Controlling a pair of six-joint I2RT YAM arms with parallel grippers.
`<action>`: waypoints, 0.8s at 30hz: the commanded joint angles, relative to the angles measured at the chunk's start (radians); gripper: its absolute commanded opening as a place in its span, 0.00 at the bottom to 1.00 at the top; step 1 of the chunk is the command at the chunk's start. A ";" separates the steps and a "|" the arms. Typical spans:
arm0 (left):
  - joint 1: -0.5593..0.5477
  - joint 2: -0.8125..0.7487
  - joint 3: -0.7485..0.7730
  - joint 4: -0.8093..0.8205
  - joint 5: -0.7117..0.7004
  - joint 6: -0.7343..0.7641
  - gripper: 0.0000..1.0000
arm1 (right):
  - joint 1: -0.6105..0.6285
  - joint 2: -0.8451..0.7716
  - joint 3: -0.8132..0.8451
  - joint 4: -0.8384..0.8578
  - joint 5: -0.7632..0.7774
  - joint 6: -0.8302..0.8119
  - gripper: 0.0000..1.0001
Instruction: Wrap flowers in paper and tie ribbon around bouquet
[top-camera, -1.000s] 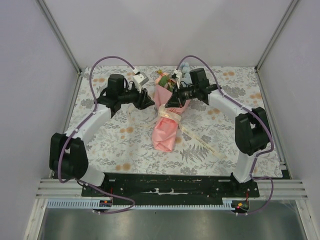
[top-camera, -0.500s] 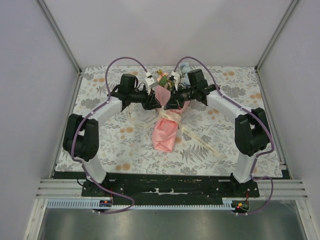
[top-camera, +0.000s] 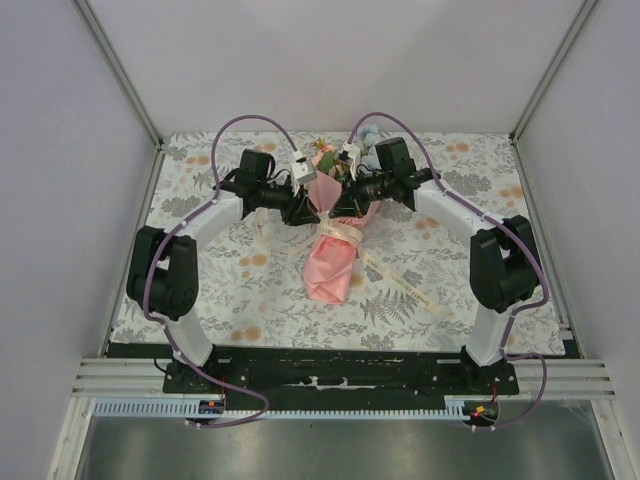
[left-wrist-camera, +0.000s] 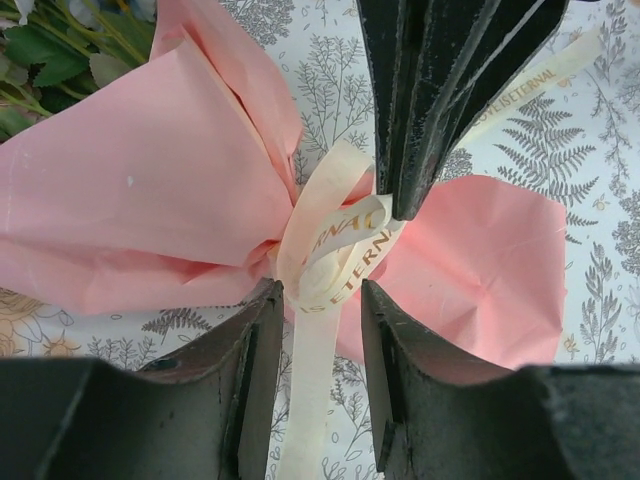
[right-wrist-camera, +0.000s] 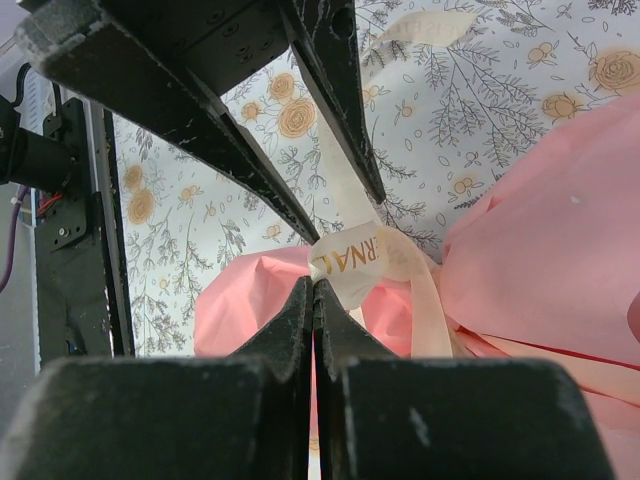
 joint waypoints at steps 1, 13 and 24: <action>-0.006 0.037 0.077 -0.029 0.050 0.096 0.44 | 0.000 -0.028 0.040 0.010 -0.016 -0.023 0.00; -0.022 0.016 0.142 -0.020 0.099 0.042 0.02 | 0.000 -0.010 0.054 0.004 0.001 -0.012 0.05; -0.002 -0.162 0.010 -0.072 0.064 0.079 0.02 | -0.046 -0.016 -0.004 -0.028 0.053 -0.018 0.41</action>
